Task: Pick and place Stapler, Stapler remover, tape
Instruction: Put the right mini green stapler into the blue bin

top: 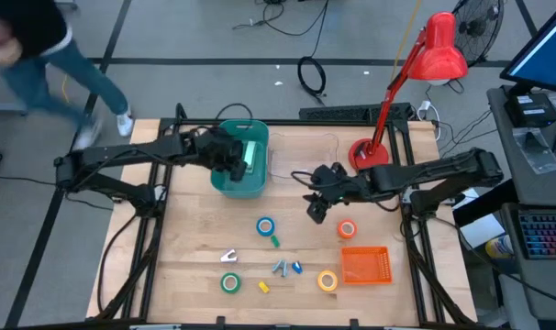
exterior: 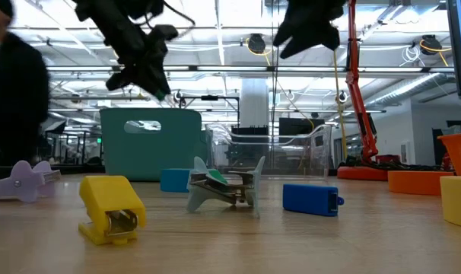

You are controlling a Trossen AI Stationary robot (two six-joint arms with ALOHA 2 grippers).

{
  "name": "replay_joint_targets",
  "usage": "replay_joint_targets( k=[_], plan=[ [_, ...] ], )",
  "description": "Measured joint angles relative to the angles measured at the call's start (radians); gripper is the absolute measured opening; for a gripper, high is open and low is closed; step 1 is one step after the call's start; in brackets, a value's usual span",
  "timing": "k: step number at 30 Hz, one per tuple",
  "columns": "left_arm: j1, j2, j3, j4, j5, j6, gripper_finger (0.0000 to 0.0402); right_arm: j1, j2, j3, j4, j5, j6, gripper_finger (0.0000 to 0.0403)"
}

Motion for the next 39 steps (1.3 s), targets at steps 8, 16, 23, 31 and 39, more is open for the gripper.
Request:
replay_joint_targets(
  k=[8,16,23,31,39],
  plan=[
    [0.029,0.170,0.109,-0.107,0.102,0.004,0.0061,0.000,-0.223,-0.328,0.306,0.020,-0.087,0.0155],
    [0.047,0.336,0.281,-0.283,0.113,0.061,0.0061,0.000,-0.433,-0.617,0.661,0.018,-0.086,0.0155],
    [0.085,0.465,0.379,-0.357,0.155,0.096,0.0061,0.000,-0.531,-0.728,0.749,0.018,-0.083,0.0154],
    [0.103,0.557,0.408,-0.374,0.182,0.106,0.0061,0.000,-0.546,-0.738,0.752,0.017,-0.079,0.0155],
    [0.096,0.618,0.408,-0.358,0.182,0.108,0.0061,0.000,-0.546,-0.738,0.751,0.017,-0.079,0.0155]
  ],
)
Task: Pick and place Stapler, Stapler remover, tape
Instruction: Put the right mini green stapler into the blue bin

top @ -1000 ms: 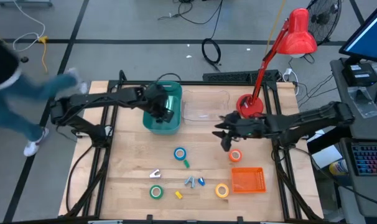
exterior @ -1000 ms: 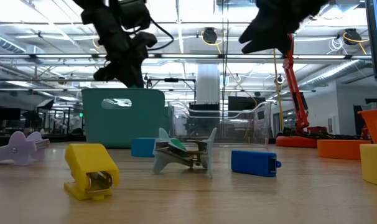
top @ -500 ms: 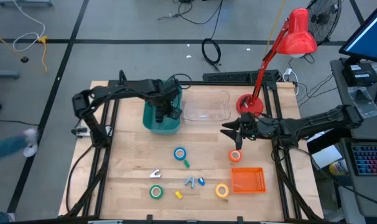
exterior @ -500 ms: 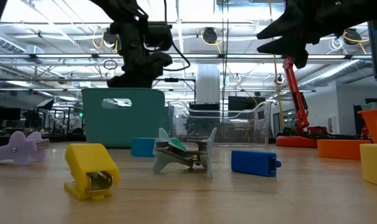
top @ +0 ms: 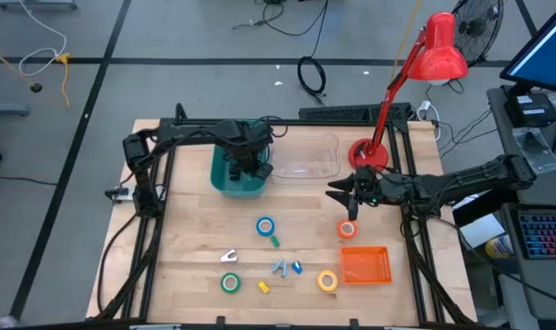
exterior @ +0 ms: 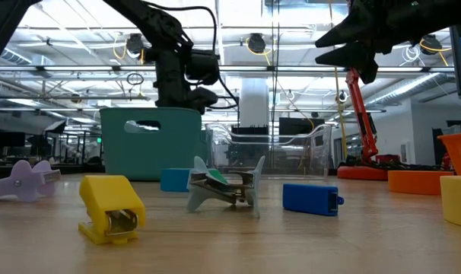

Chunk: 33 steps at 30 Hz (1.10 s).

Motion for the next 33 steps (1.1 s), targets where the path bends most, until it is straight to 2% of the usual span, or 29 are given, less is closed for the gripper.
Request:
replay_joint_targets(
  k=[26,33],
  plan=[
    [-0.014,0.015,-0.001,-0.001,-0.003,-0.033,0.0070,0.000,0.000,0.000,-0.003,-0.001,0.019,0.0155],
    [-0.040,0.015,-0.001,-0.001,0.028,-0.015,0.0076,0.000,0.000,0.000,-0.003,0.000,0.019,0.0155]
  ],
)
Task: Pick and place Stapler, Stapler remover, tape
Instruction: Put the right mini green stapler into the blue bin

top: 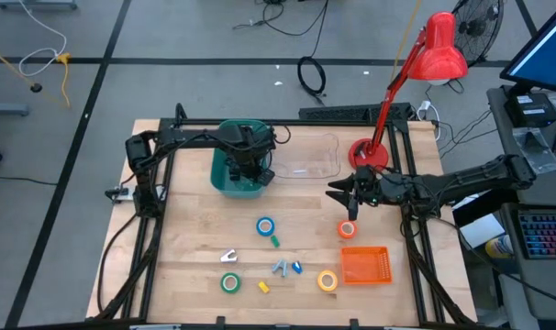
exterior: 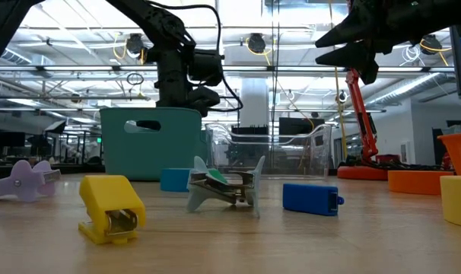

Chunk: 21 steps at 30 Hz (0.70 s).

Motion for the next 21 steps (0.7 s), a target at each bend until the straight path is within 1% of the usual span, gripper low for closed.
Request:
replay_joint_targets(
  k=[7,21],
  plan=[
    [0.005,0.000,0.000,0.000,-0.017,0.008,0.0077,0.000,0.000,0.000,0.000,0.000,0.023,0.0155],
    [-0.006,0.000,0.000,0.009,-0.014,0.021,0.0084,0.000,0.000,0.000,0.000,0.000,0.023,0.0155]
  ],
)
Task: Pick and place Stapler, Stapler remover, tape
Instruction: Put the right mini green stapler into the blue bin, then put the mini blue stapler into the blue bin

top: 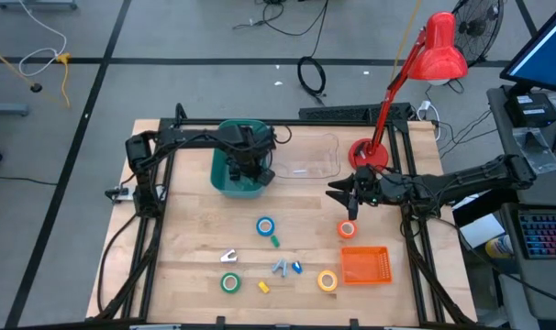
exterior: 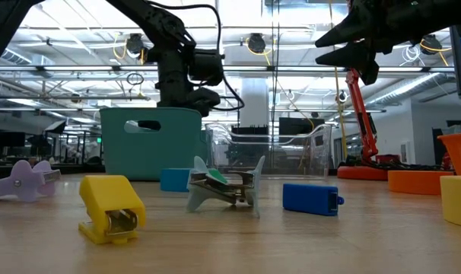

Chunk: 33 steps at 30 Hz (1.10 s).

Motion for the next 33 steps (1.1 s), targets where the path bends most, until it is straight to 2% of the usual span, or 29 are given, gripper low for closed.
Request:
replay_joint_targets(
  k=[12,26,33],
  plan=[
    [0.000,0.000,0.000,0.003,-0.001,0.011,0.0141,0.000,0.000,0.000,0.000,0.000,0.000,0.0155],
    [0.017,-0.011,0.000,0.000,0.006,0.002,0.0145,0.000,0.000,0.000,0.000,0.000,0.000,0.0155],
    [0.054,-0.148,0.000,-0.023,0.029,-0.014,0.0145,0.000,0.000,0.000,0.000,-0.039,0.000,0.0155]
  ],
)
